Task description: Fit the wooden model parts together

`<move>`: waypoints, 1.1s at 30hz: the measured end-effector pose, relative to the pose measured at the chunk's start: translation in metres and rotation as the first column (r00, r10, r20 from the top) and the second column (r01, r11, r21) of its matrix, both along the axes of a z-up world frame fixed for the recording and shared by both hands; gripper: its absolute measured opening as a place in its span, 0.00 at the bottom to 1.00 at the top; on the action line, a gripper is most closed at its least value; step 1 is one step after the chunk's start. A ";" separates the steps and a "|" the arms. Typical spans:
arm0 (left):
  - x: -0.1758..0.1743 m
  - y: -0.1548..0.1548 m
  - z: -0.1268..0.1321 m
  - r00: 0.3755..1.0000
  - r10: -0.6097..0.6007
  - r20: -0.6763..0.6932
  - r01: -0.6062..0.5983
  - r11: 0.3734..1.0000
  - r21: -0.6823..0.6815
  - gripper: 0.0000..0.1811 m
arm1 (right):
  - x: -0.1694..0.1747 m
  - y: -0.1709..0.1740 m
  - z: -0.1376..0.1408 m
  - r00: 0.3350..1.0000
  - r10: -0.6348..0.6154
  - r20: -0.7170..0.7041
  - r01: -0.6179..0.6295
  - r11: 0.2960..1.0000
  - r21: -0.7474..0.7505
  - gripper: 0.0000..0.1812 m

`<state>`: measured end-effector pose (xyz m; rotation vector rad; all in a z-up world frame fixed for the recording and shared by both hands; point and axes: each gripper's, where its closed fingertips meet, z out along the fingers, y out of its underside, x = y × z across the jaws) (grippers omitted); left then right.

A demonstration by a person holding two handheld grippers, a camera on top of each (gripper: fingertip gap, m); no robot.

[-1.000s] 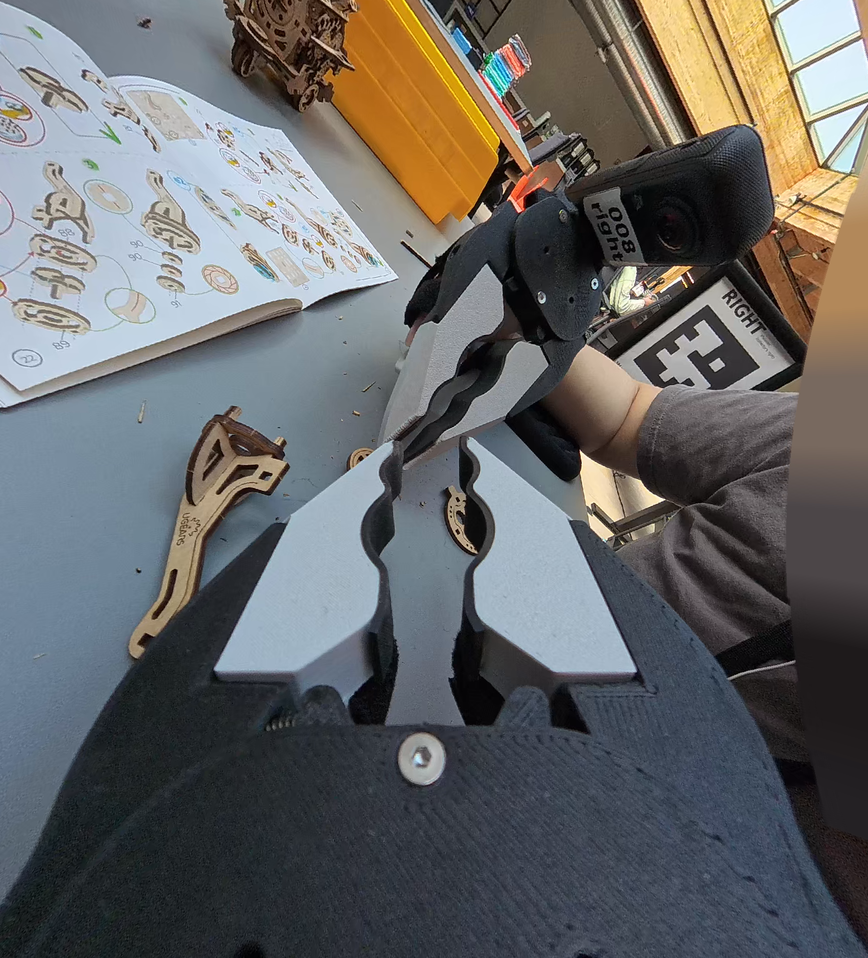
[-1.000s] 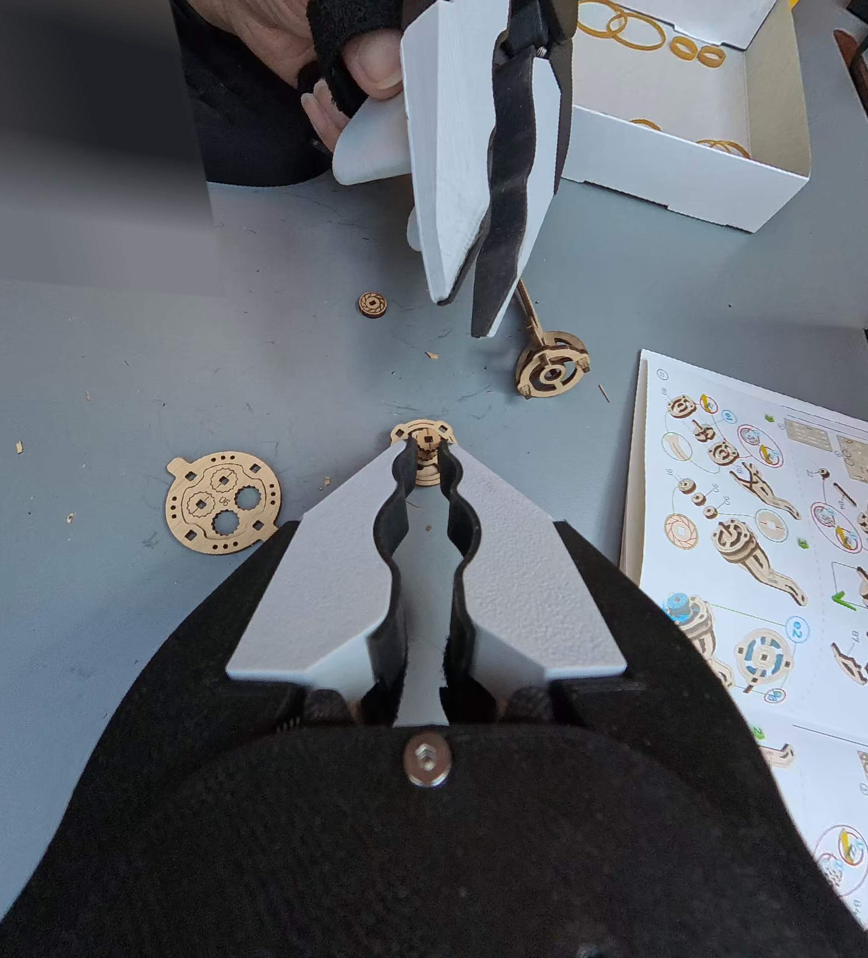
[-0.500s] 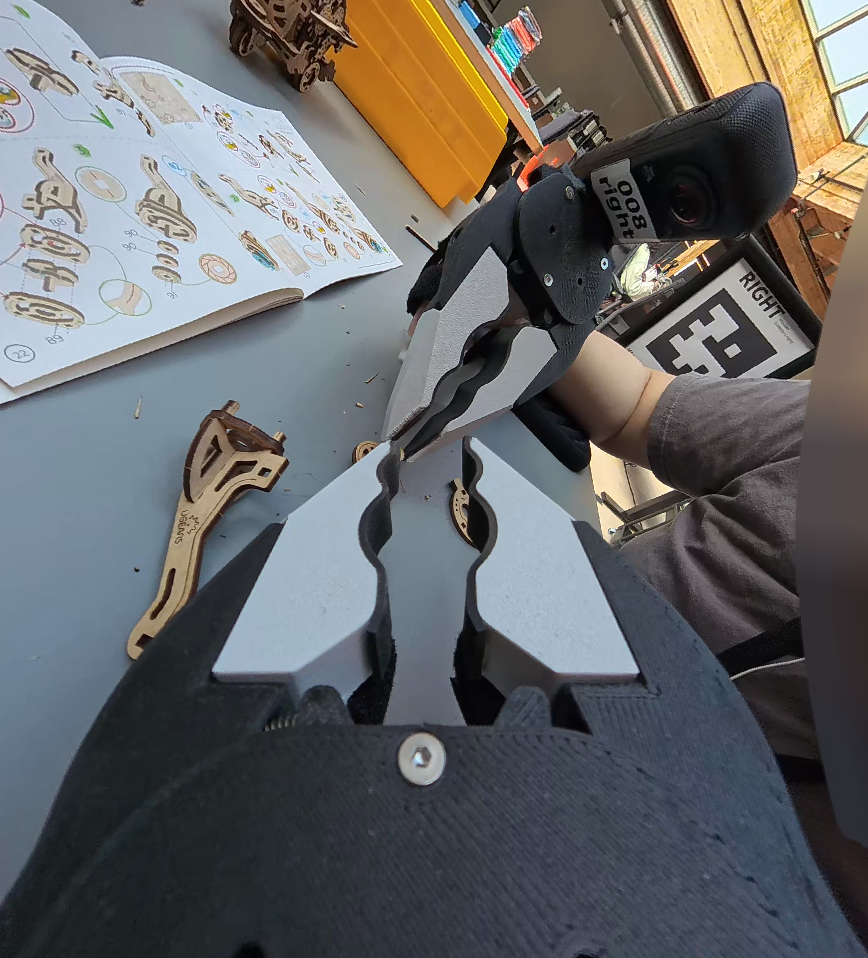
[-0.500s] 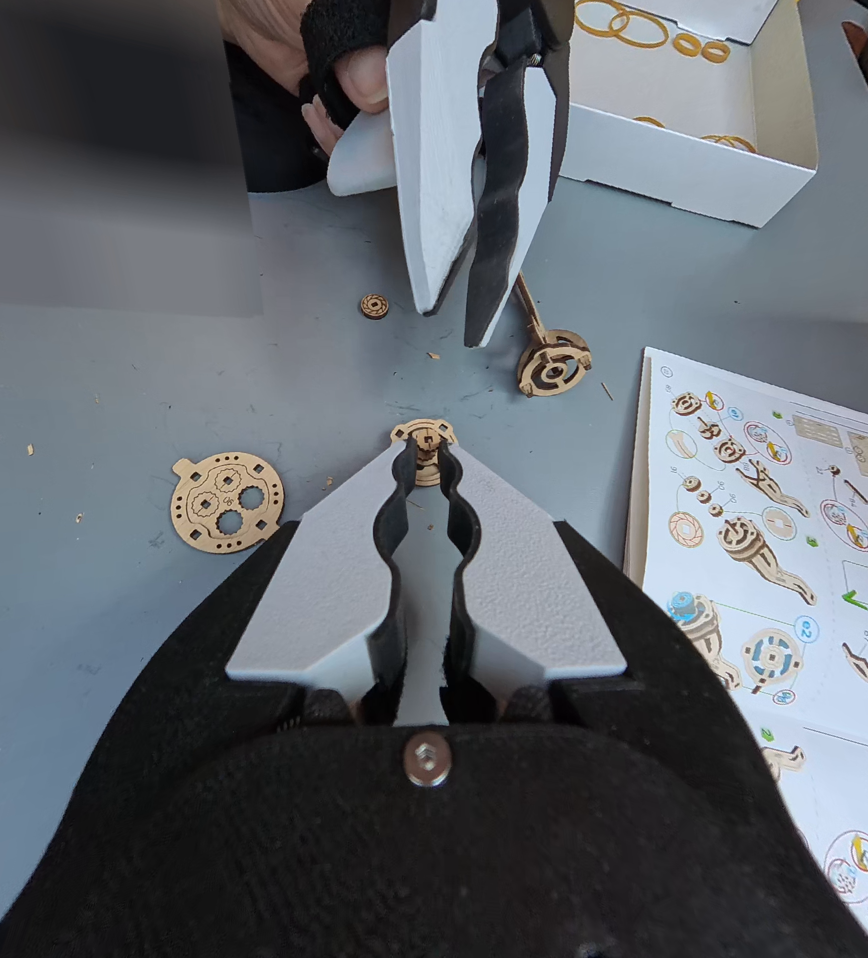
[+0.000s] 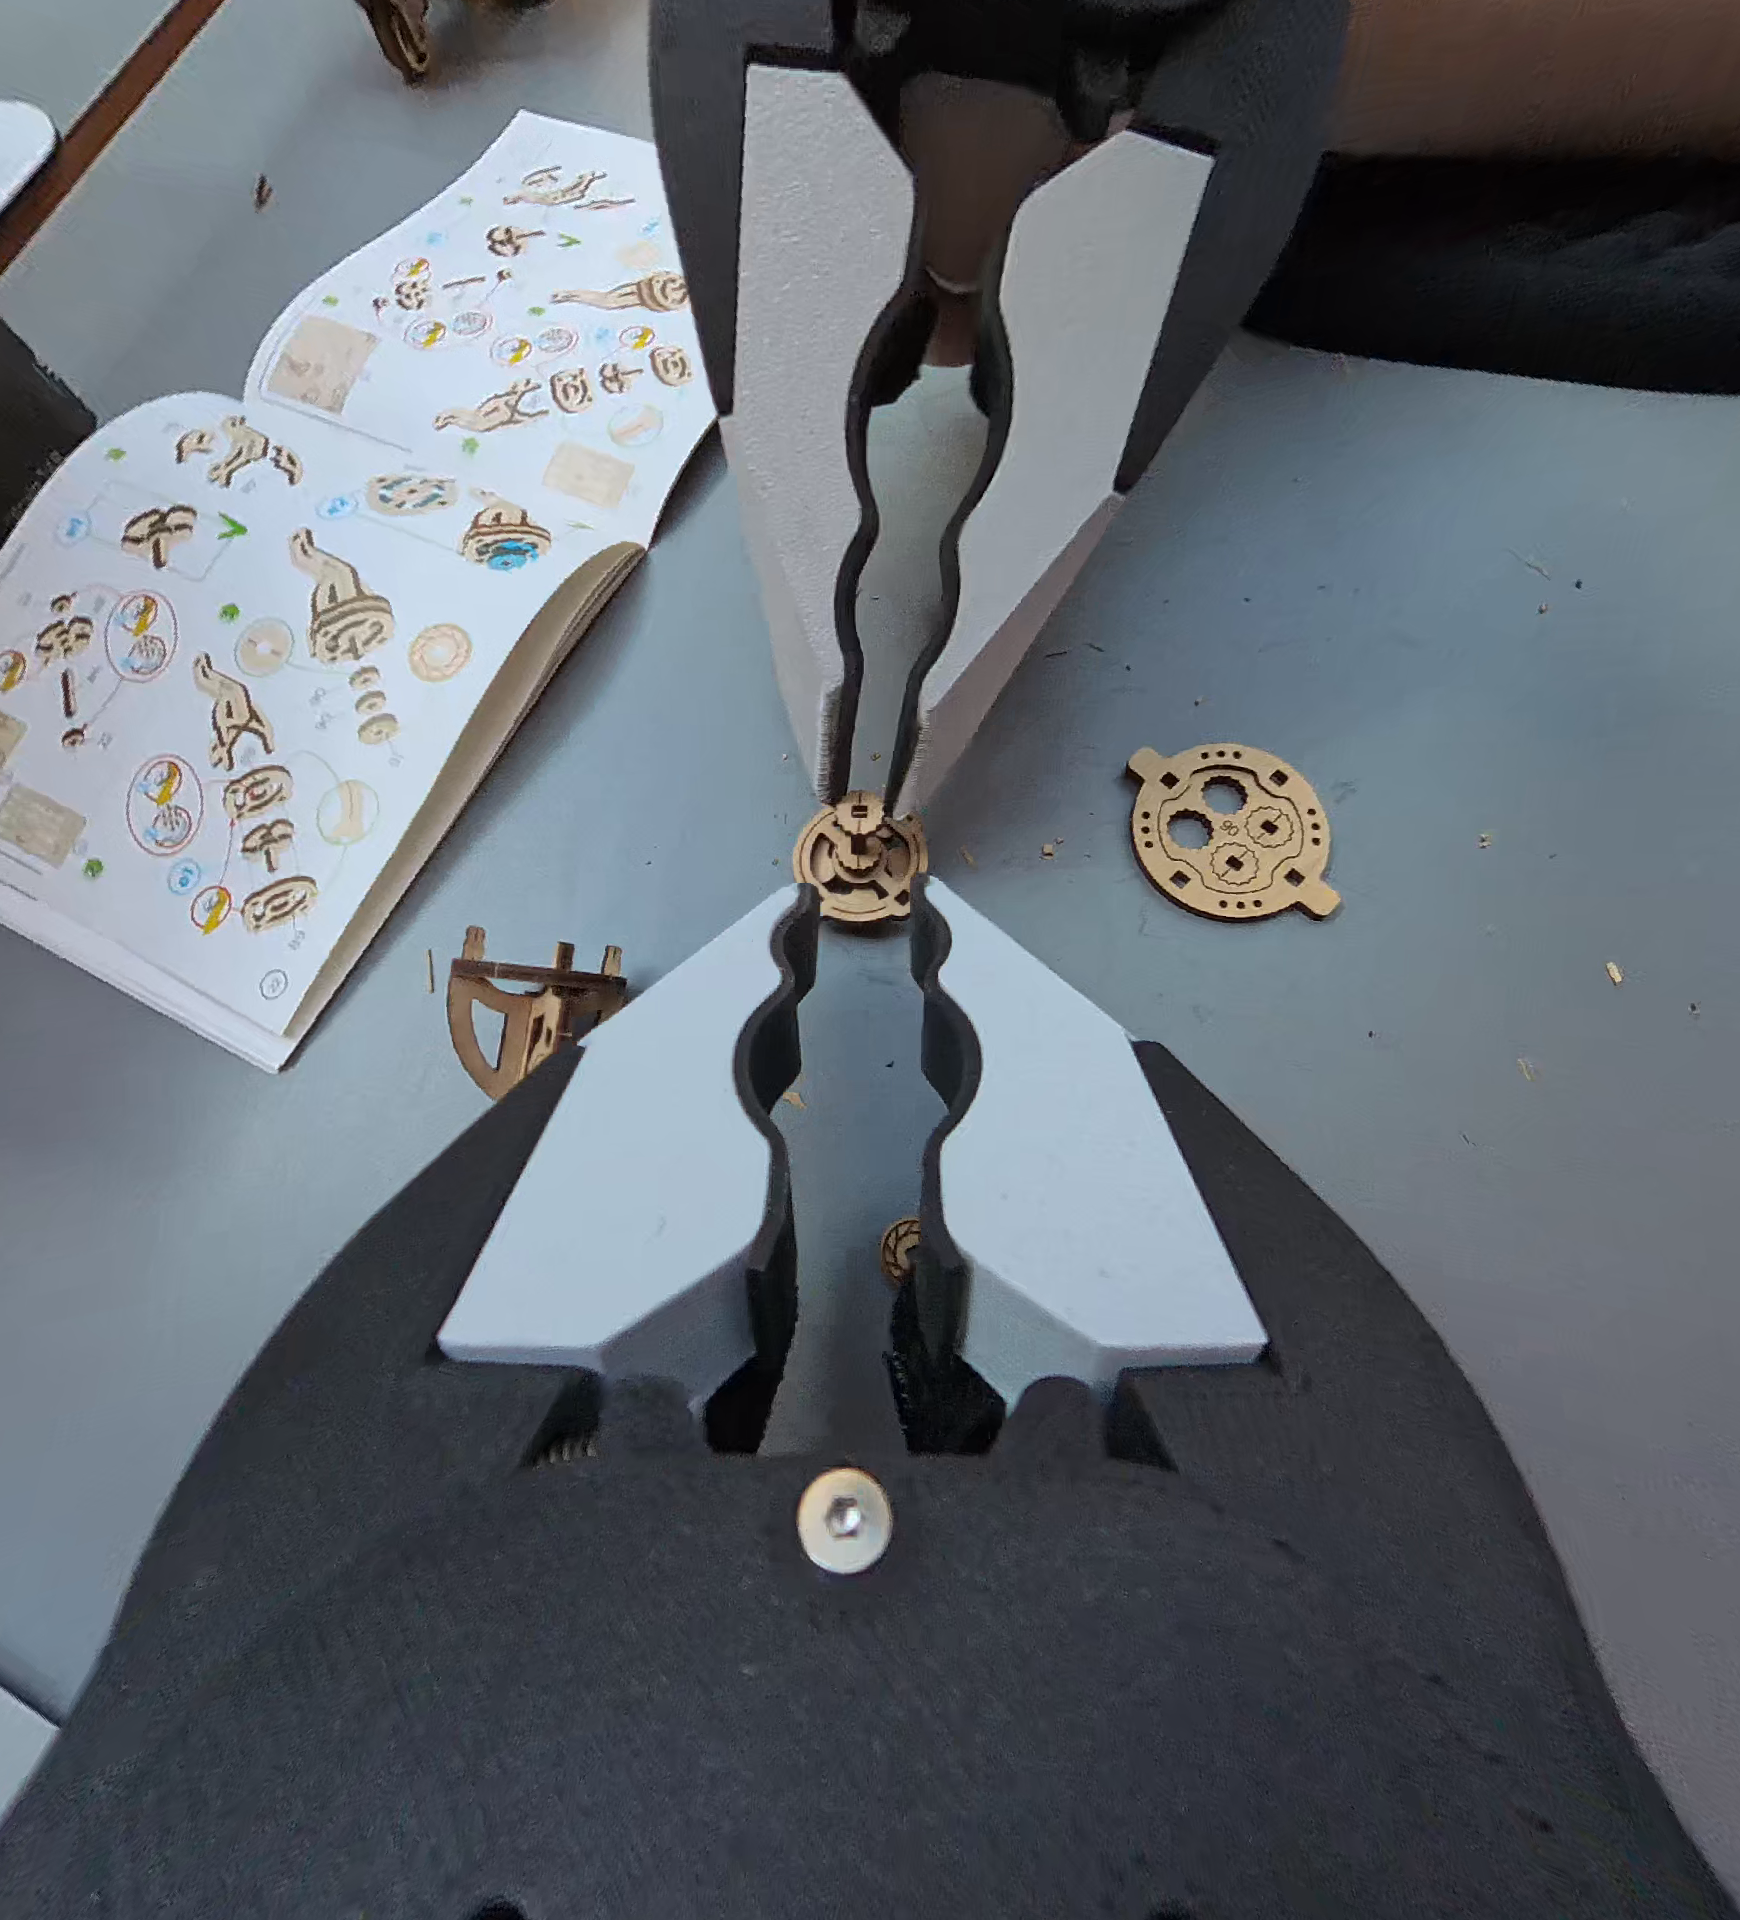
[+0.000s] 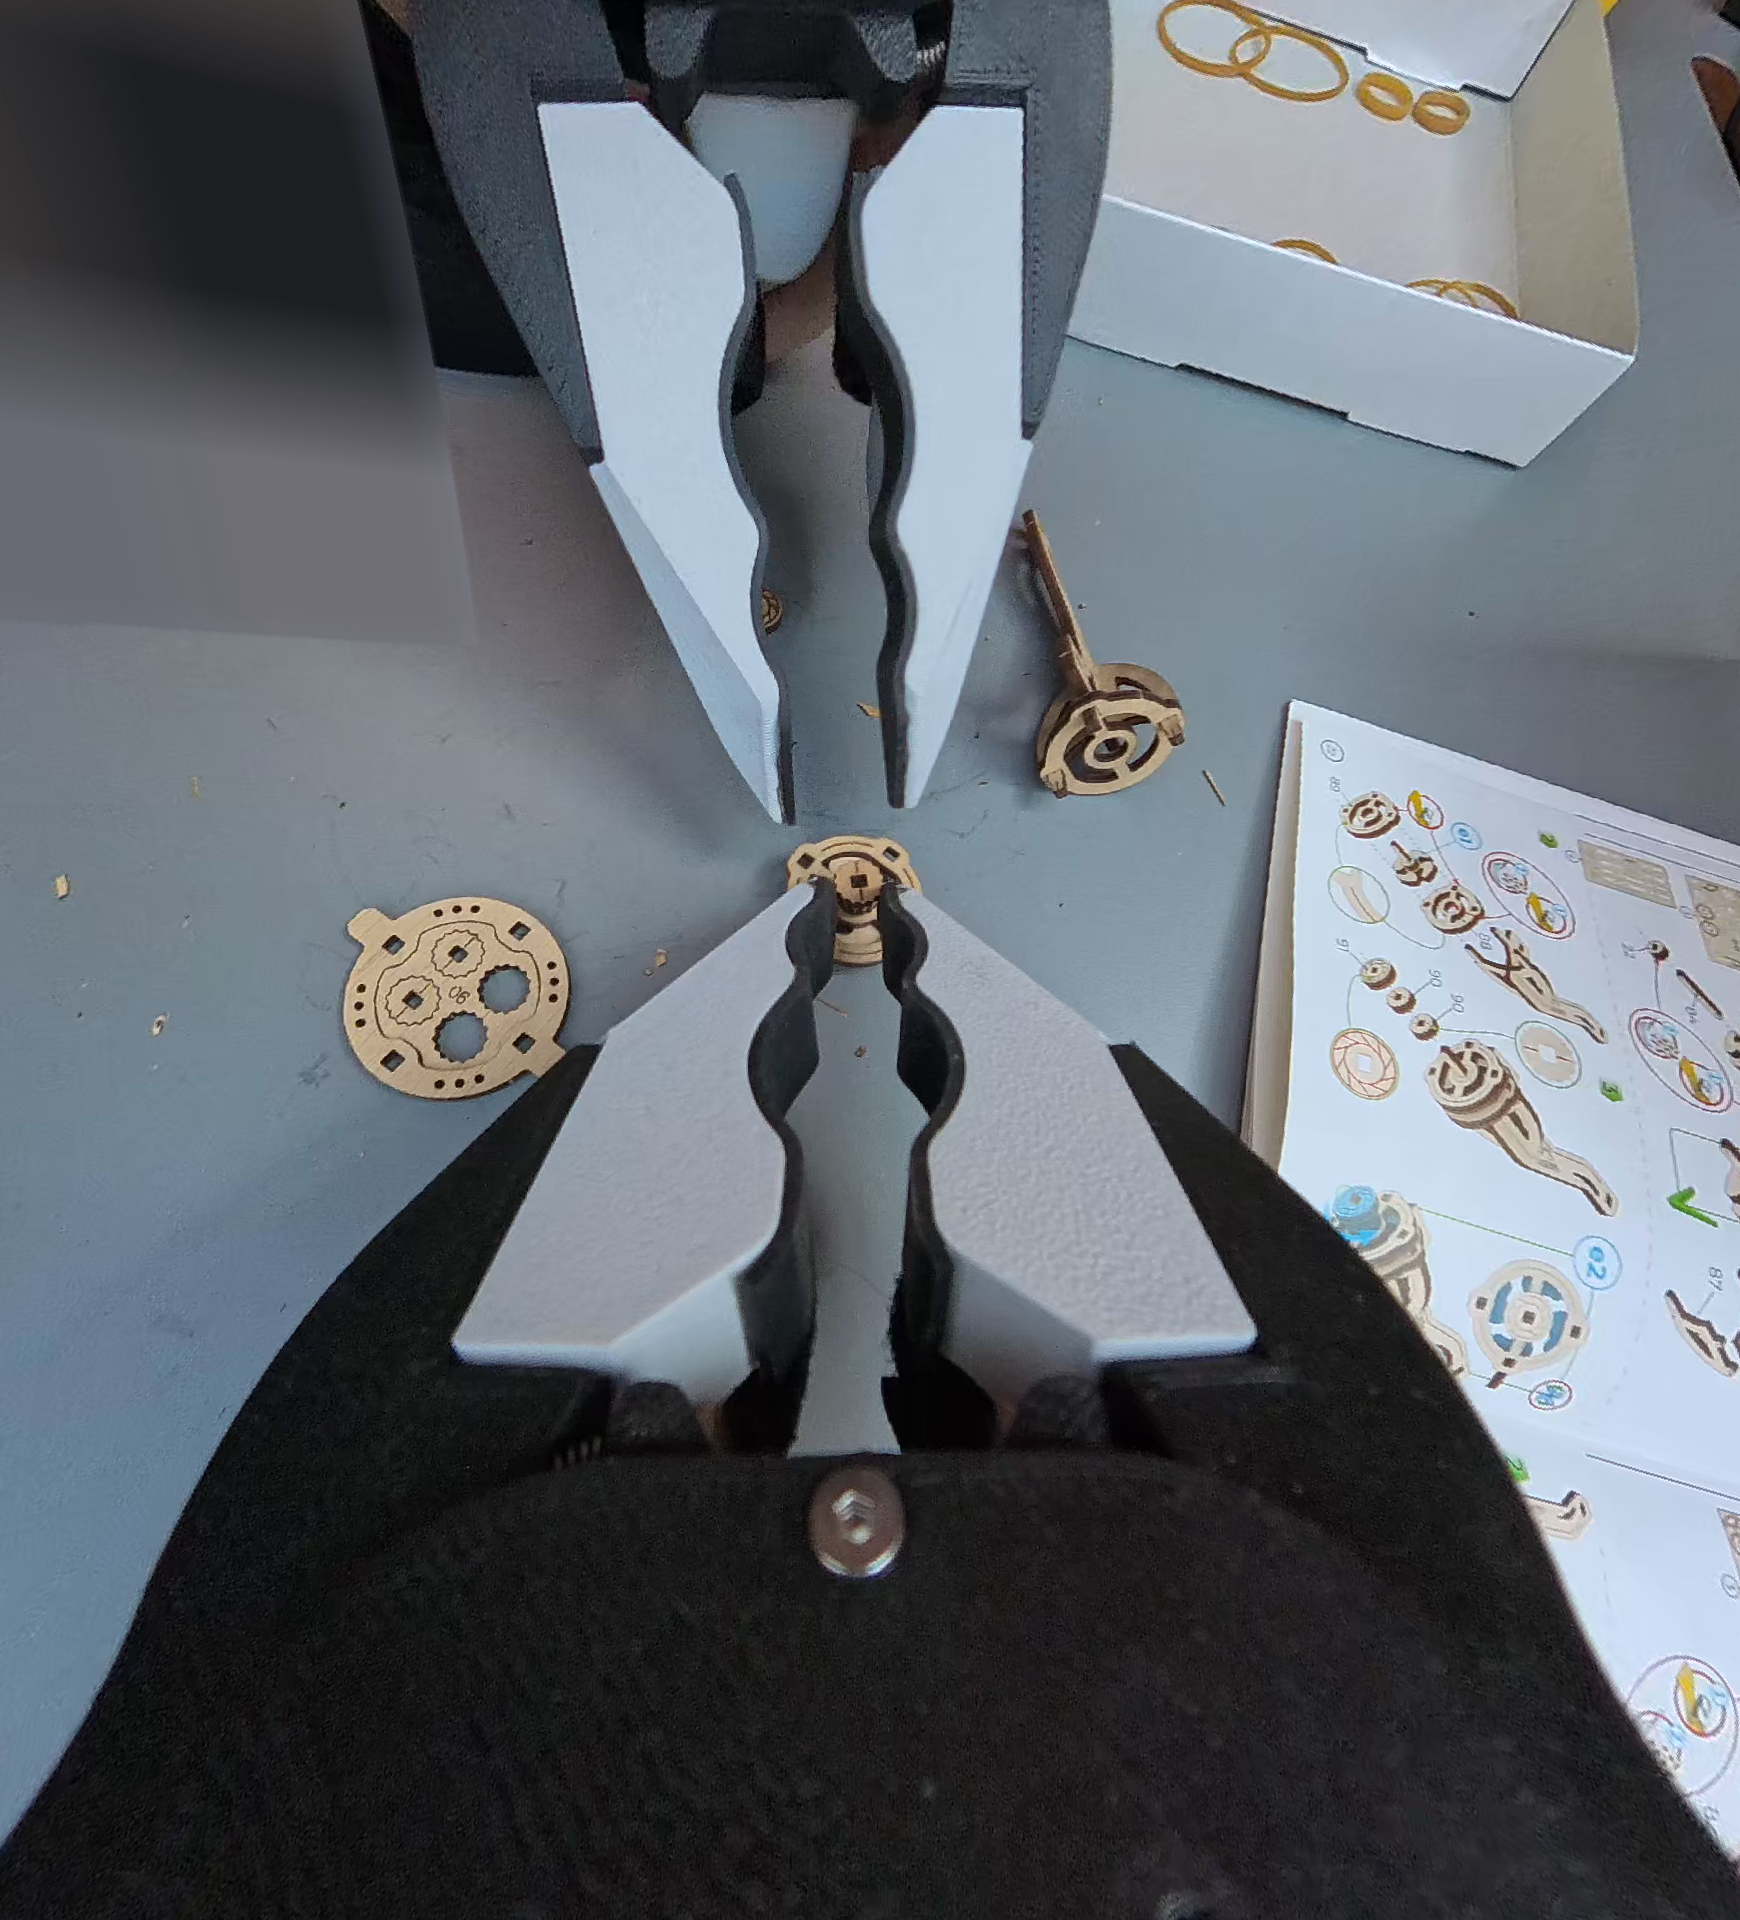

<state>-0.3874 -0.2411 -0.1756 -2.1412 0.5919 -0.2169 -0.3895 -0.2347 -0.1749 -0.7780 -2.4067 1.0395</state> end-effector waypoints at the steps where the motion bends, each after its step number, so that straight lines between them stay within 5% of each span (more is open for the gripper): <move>1: 0.002 0.000 0.002 1.000 -0.018 -0.013 0.018 1.000 0.016 0.06 | 0.000 0.000 0.001 1.000 0.001 -0.009 -0.001 1.000 0.002 0.04; 33: 0.012 0.006 0.014 0.994 -0.098 -0.041 0.103 0.986 0.129 0.03 | 0.004 -0.006 0.013 0.995 0.064 -0.077 -0.066 0.997 -0.030 0.04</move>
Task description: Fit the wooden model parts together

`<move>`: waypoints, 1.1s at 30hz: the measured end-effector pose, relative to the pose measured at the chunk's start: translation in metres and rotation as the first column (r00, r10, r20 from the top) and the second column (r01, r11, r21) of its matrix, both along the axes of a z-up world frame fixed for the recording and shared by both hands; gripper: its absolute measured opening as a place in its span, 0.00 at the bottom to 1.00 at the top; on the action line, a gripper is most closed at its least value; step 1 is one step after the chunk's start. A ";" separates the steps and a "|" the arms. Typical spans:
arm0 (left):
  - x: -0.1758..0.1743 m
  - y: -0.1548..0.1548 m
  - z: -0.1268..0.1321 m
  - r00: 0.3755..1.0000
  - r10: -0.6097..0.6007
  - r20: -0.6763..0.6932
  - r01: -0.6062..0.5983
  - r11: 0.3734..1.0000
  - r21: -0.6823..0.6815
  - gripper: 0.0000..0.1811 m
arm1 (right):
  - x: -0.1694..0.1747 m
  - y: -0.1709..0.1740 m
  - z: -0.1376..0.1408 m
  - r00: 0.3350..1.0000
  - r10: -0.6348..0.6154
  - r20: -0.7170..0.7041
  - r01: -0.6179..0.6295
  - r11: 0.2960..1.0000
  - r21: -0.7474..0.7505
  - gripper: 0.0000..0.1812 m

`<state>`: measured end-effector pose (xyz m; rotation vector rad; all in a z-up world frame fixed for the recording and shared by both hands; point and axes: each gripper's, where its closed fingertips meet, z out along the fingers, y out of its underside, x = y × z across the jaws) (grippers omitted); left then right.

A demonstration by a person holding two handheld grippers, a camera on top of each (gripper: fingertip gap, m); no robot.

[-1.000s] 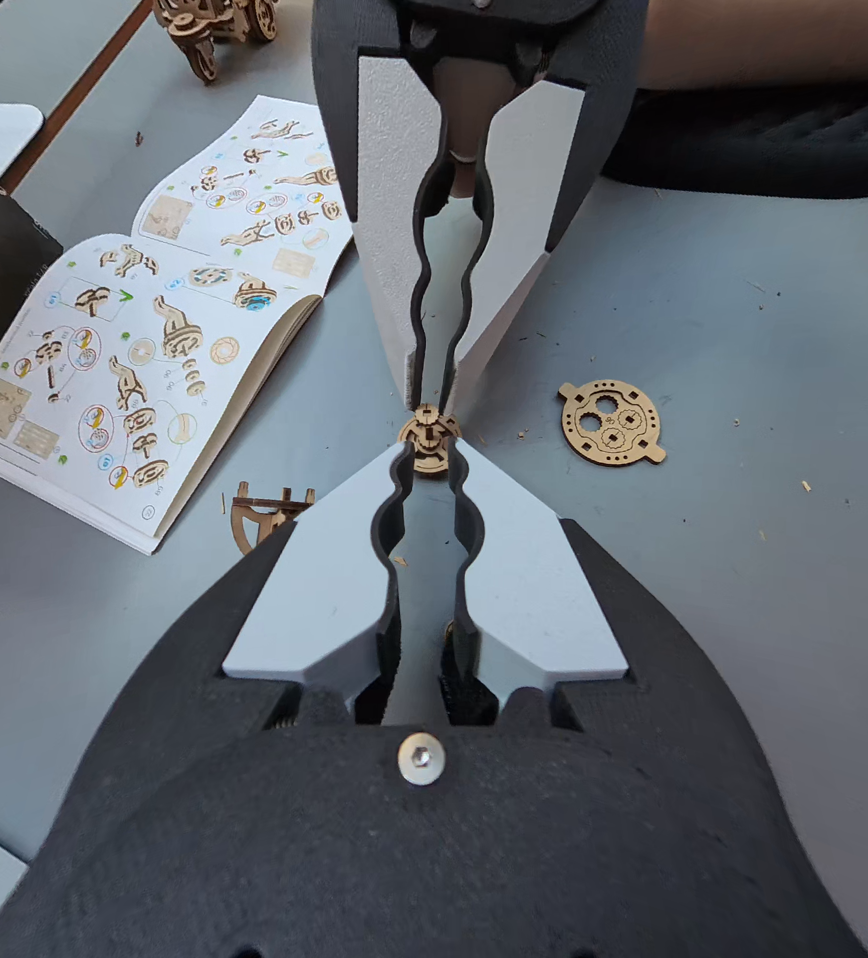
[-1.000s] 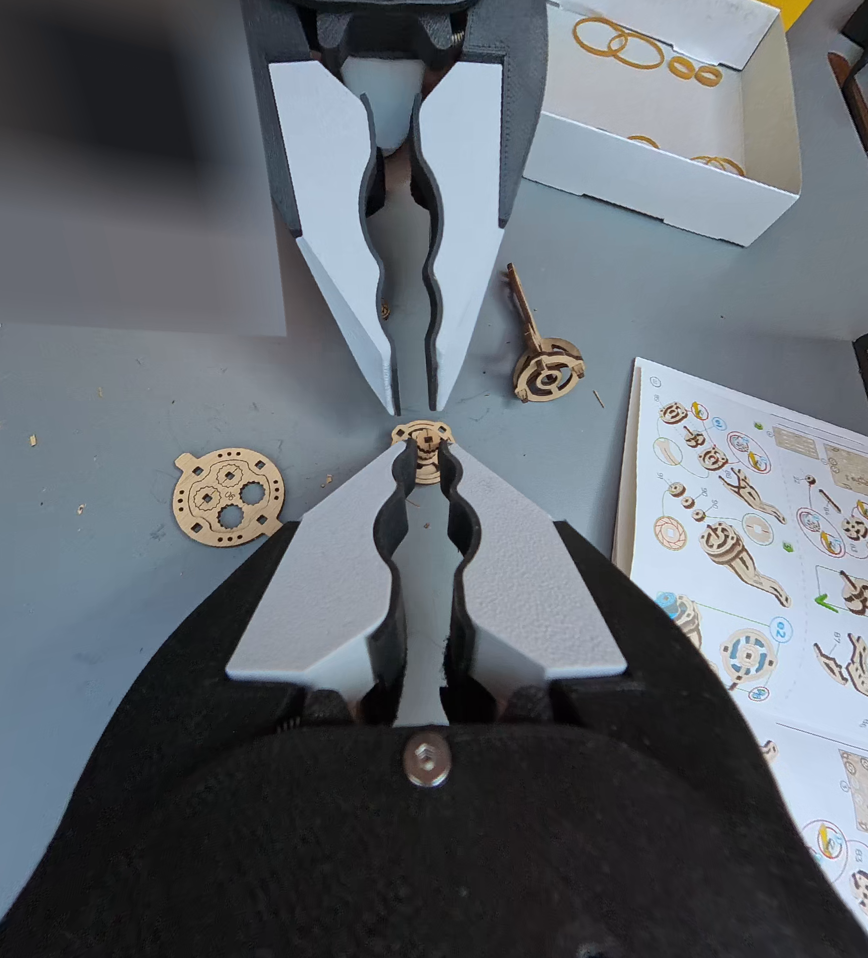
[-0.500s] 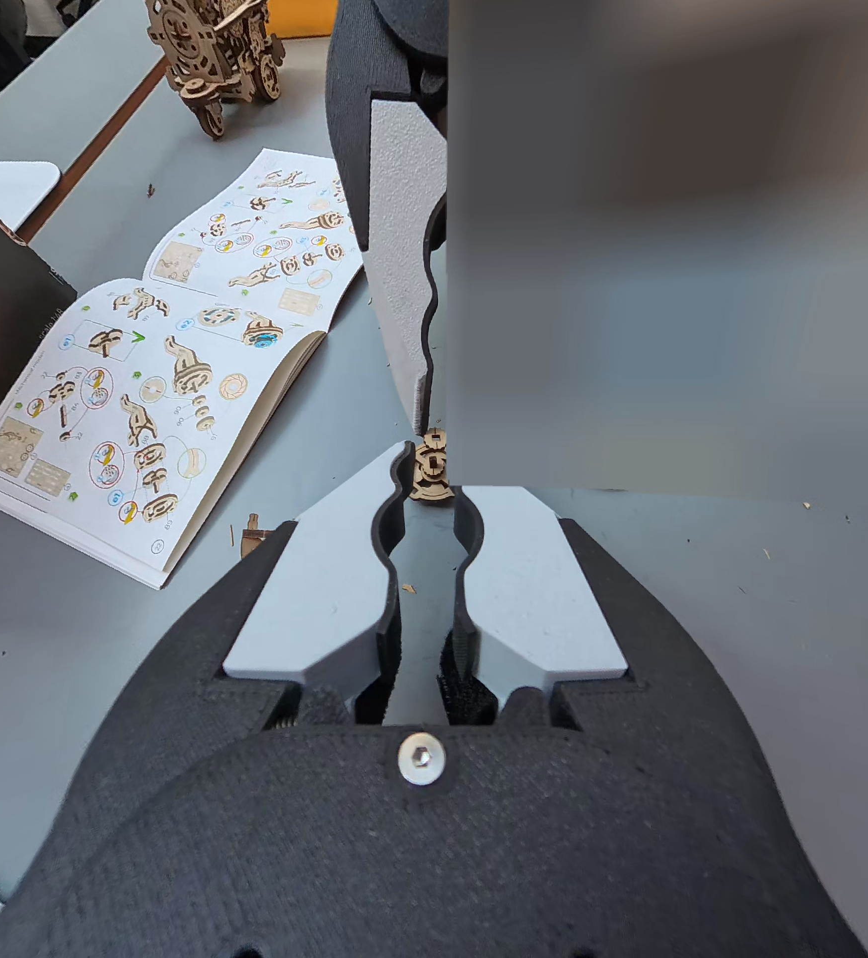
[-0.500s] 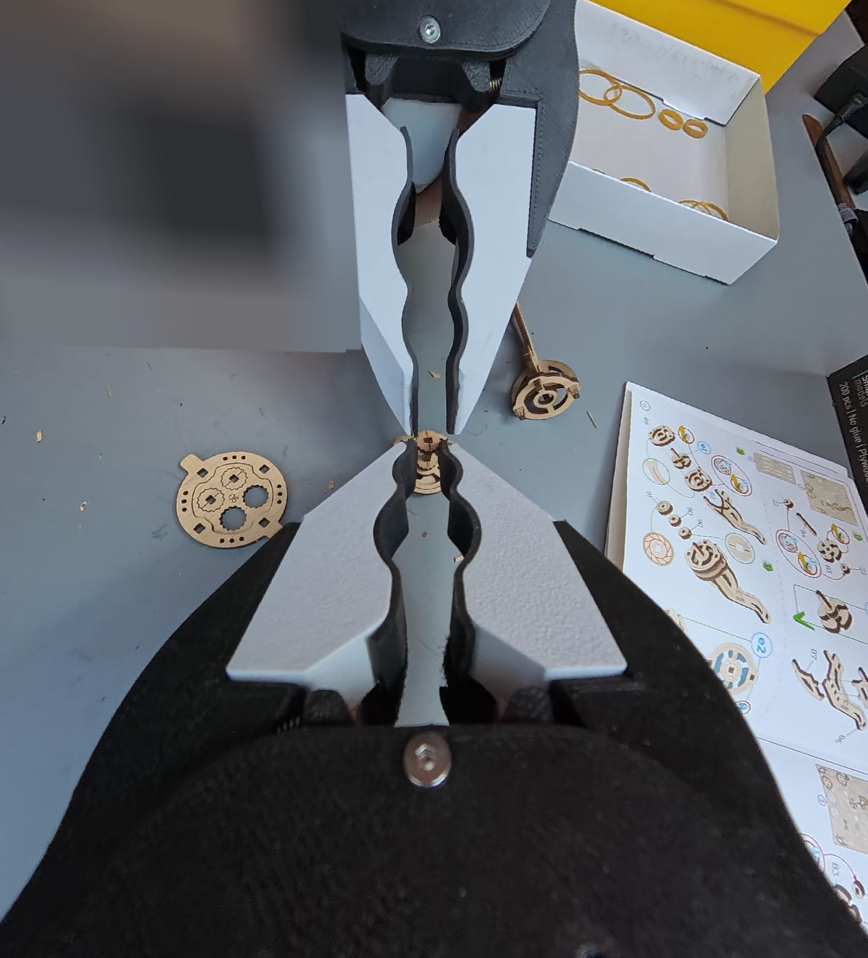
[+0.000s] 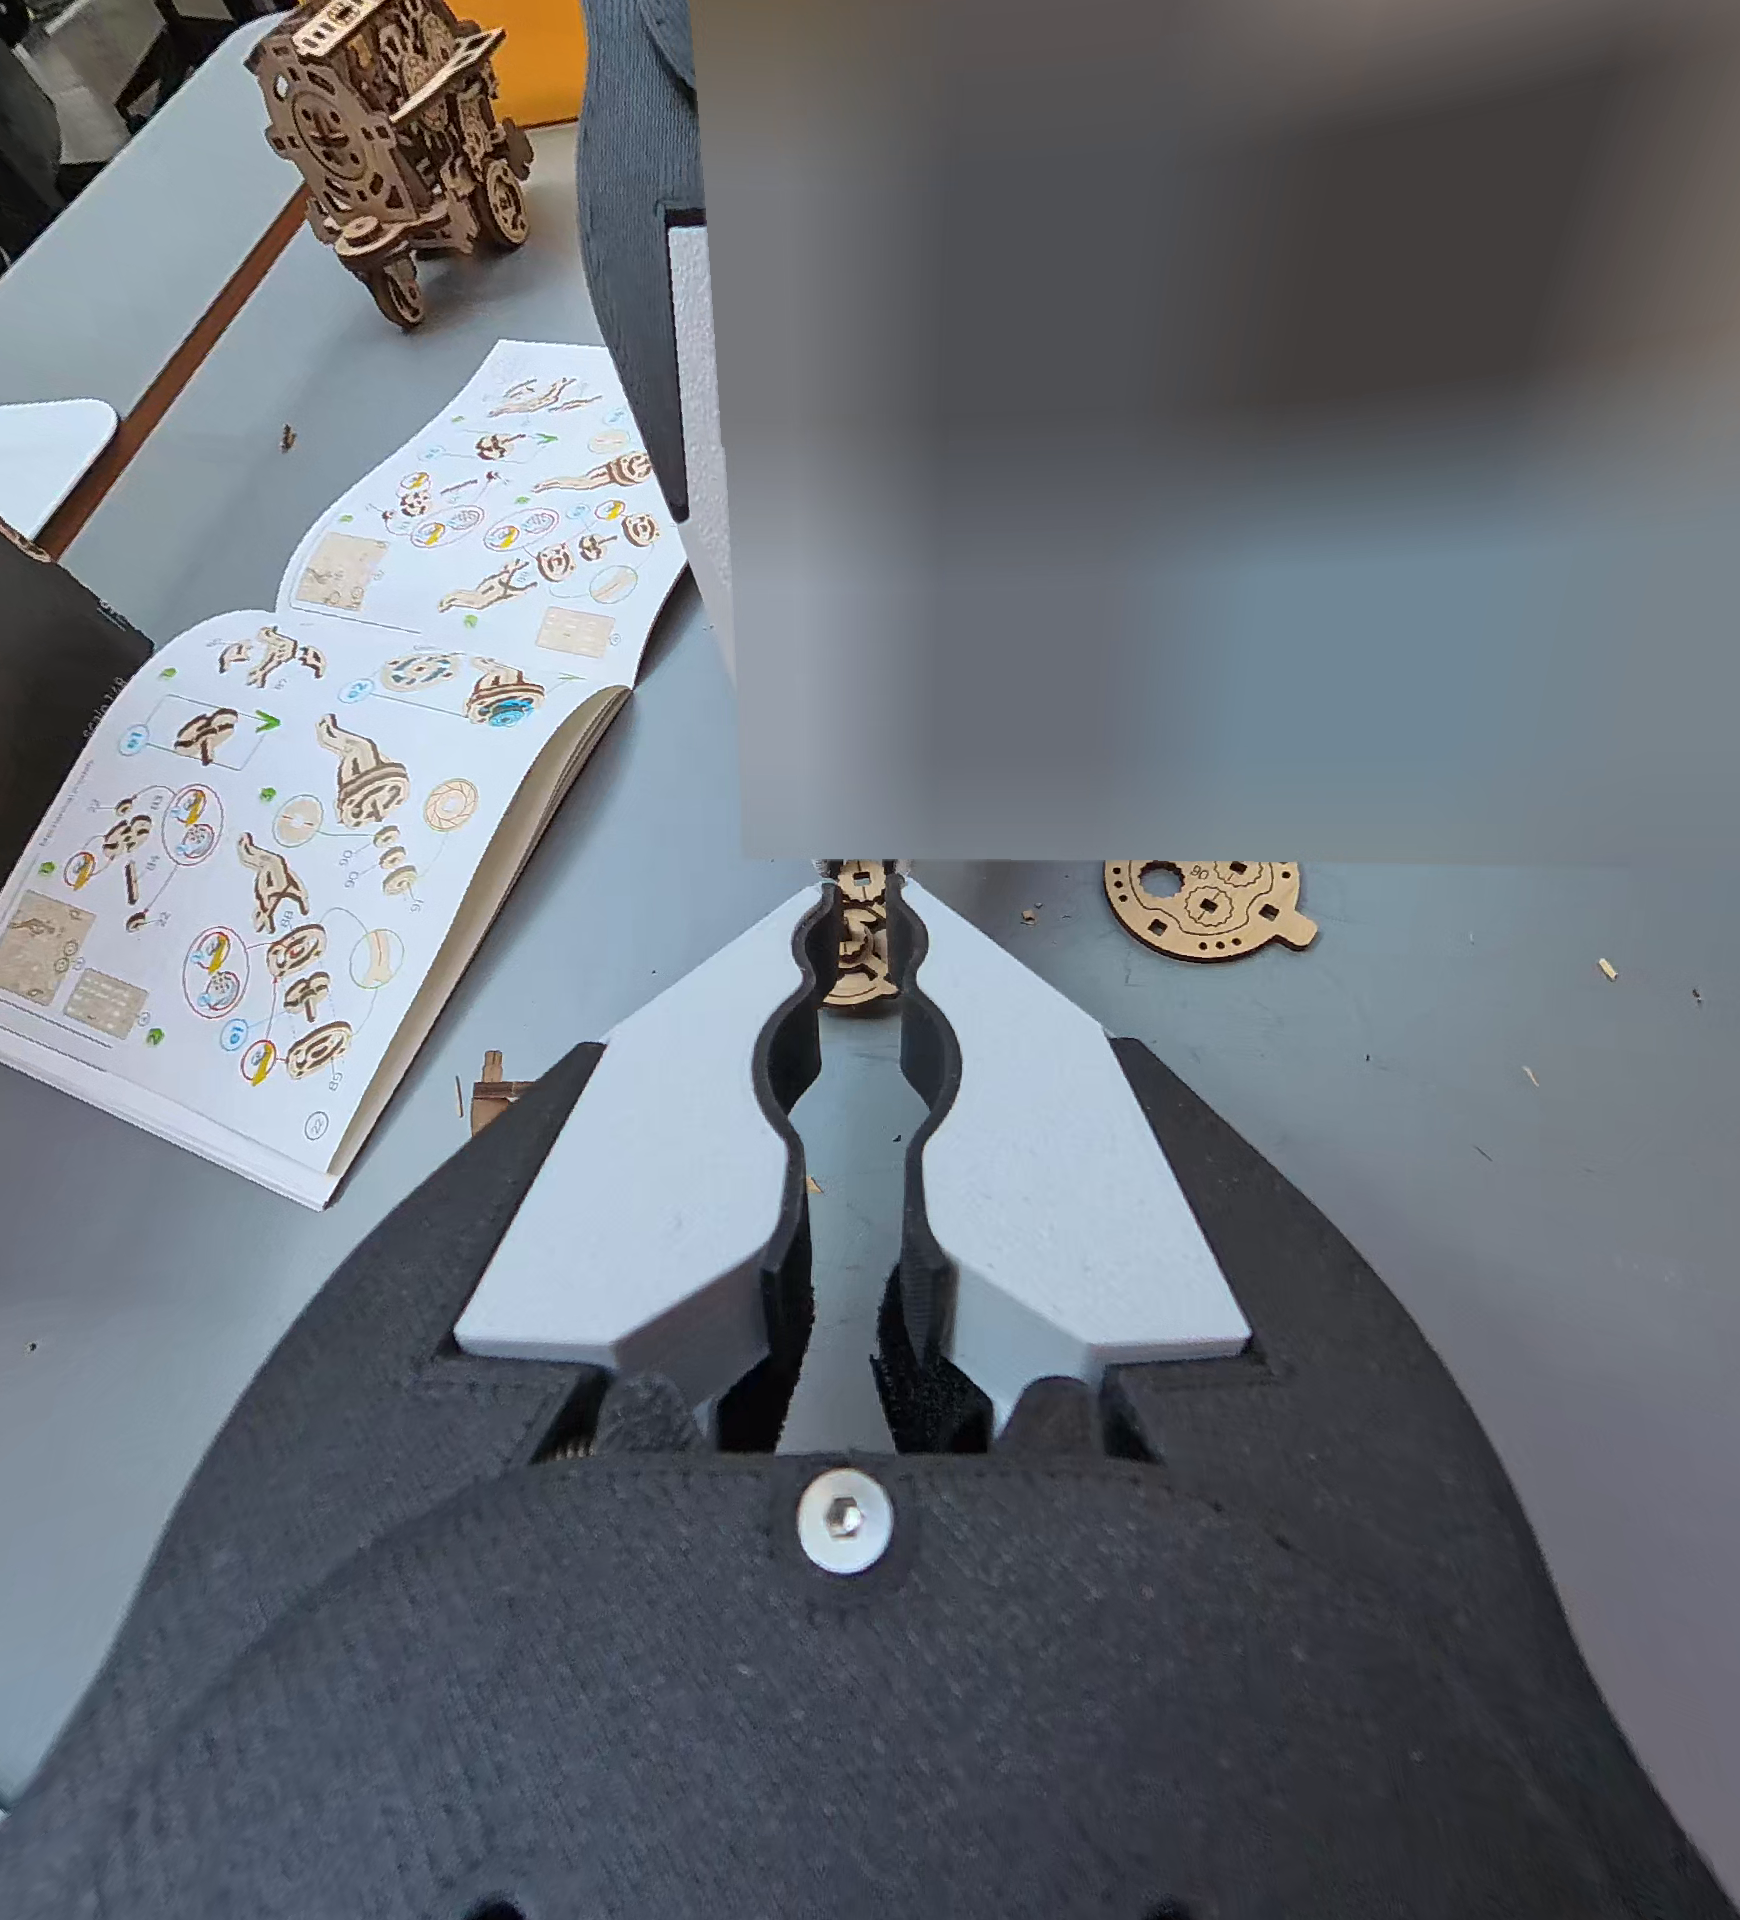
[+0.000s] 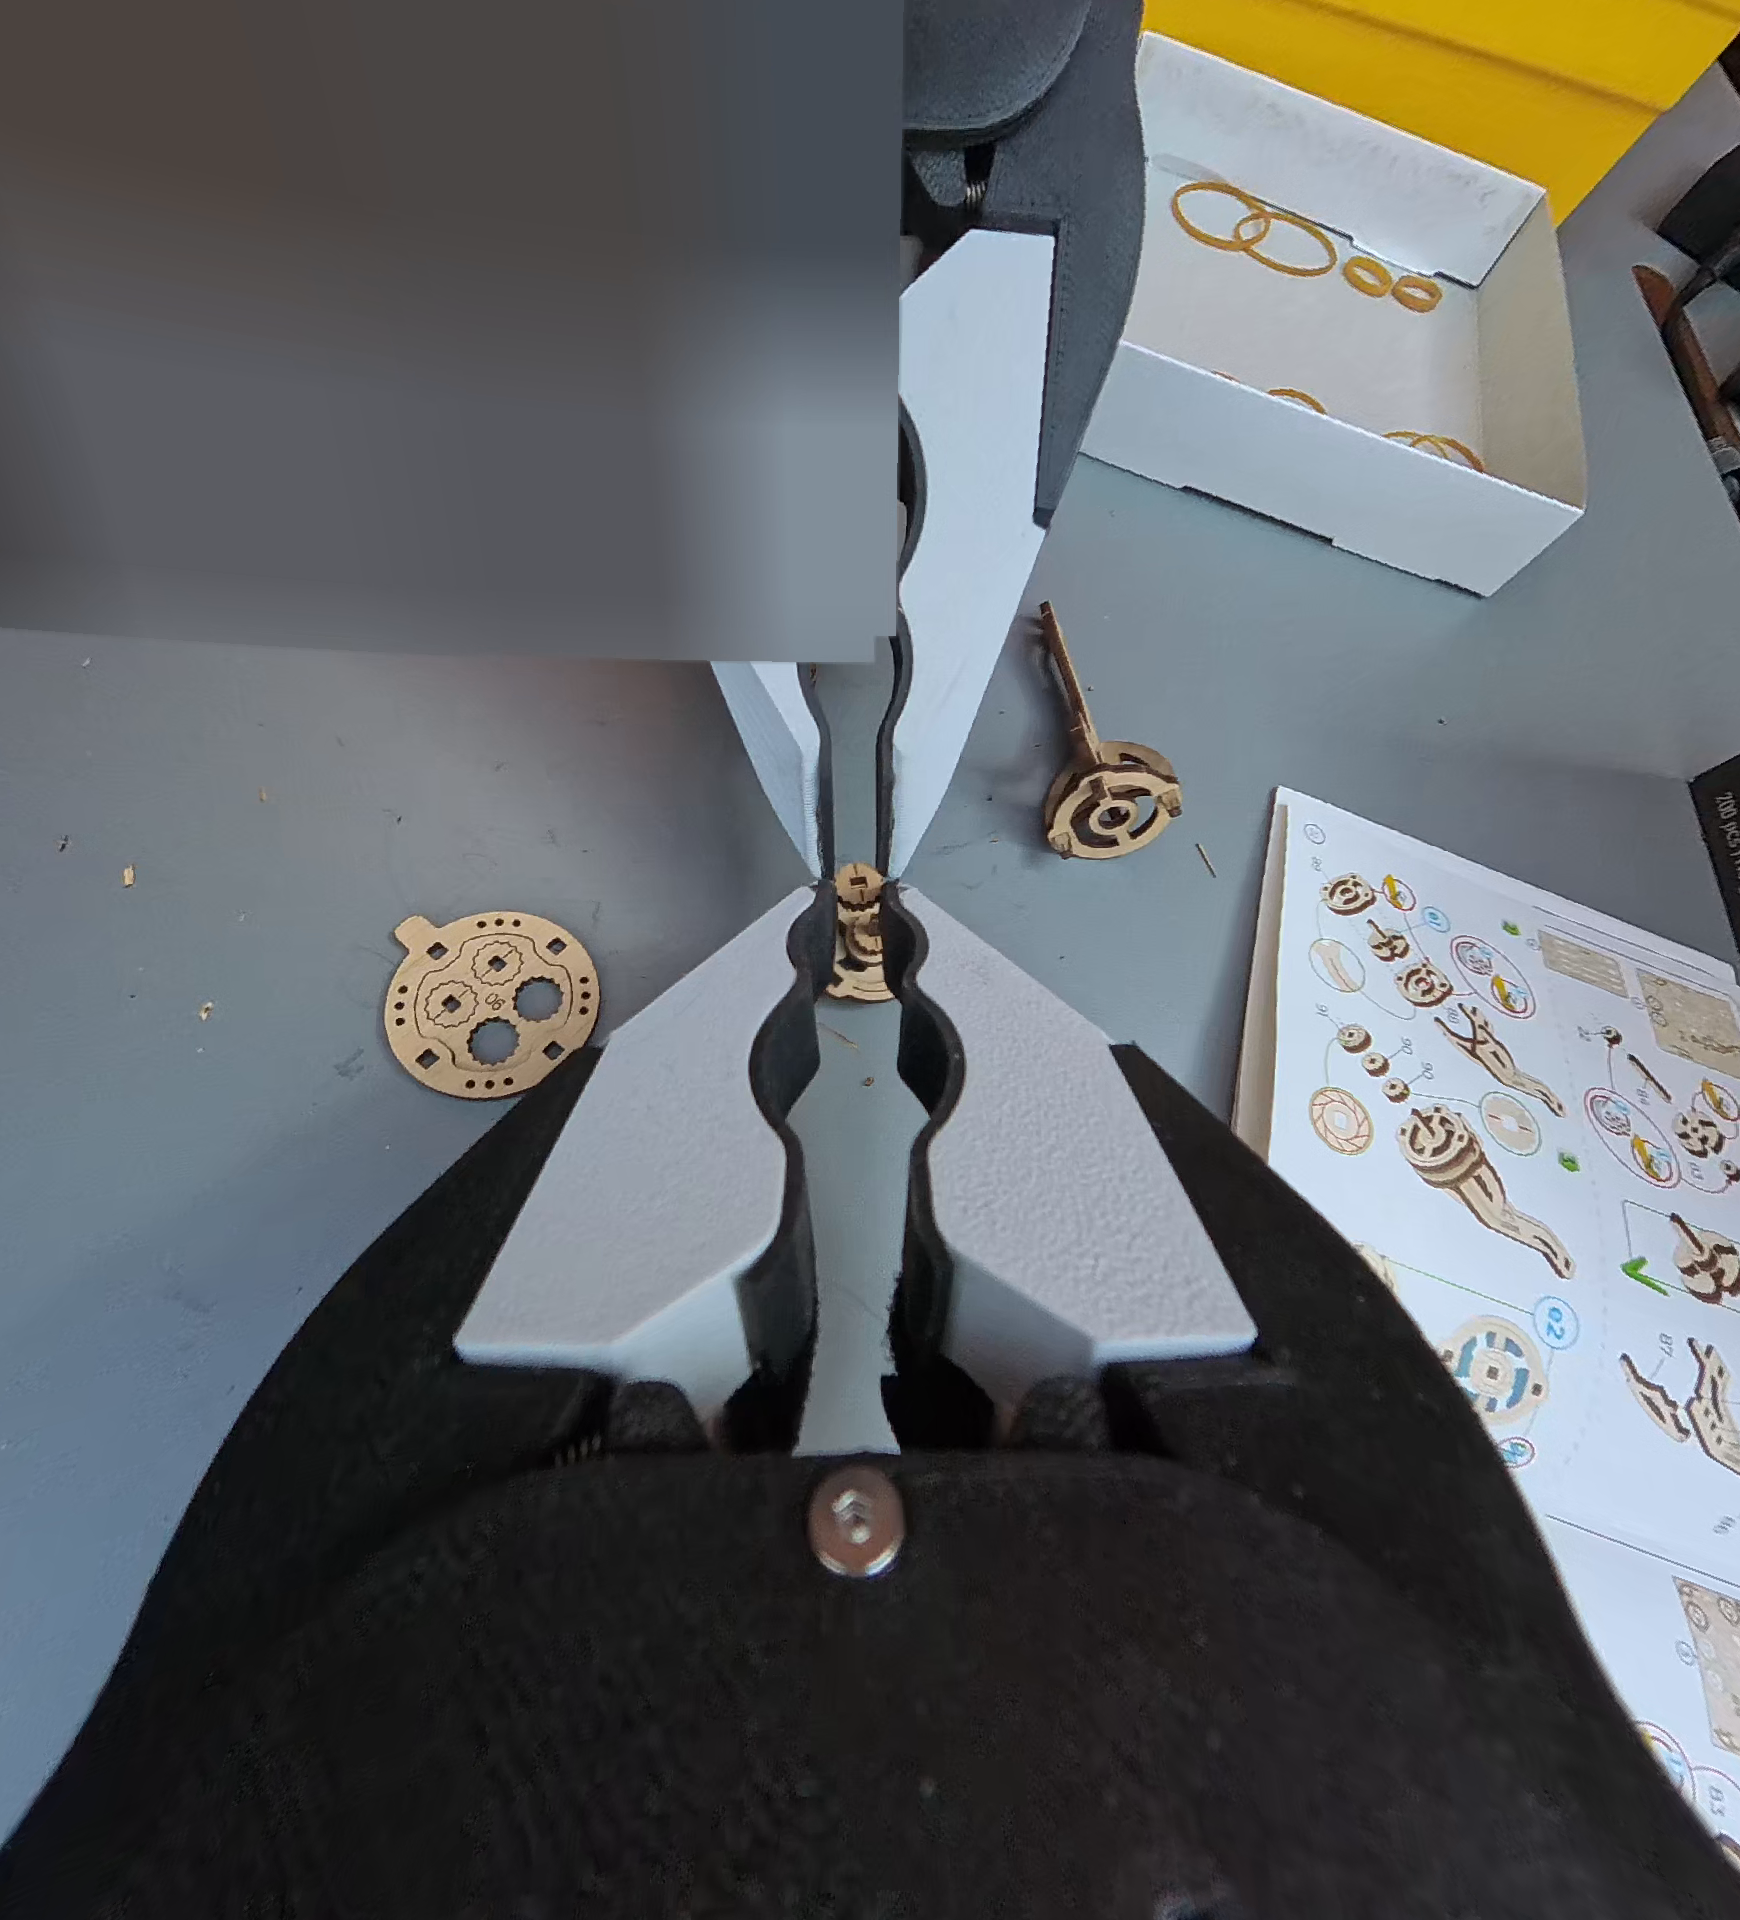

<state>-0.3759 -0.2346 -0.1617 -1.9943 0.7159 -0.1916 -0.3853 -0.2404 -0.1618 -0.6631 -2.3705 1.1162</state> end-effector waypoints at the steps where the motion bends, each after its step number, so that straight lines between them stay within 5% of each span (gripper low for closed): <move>1: 0.000 0.000 0.000 1.000 -0.003 0.004 0.003 1.000 -0.003 0.03 | 0.000 0.000 0.000 1.000 0.004 -0.001 -0.004 1.000 0.001 0.04; 33: 0.002 -0.005 0.003 0.999 -0.023 -0.036 0.025 0.999 0.037 0.03 | 0.003 -0.004 0.003 1.000 0.025 -0.013 -0.025 1.000 -0.013 0.04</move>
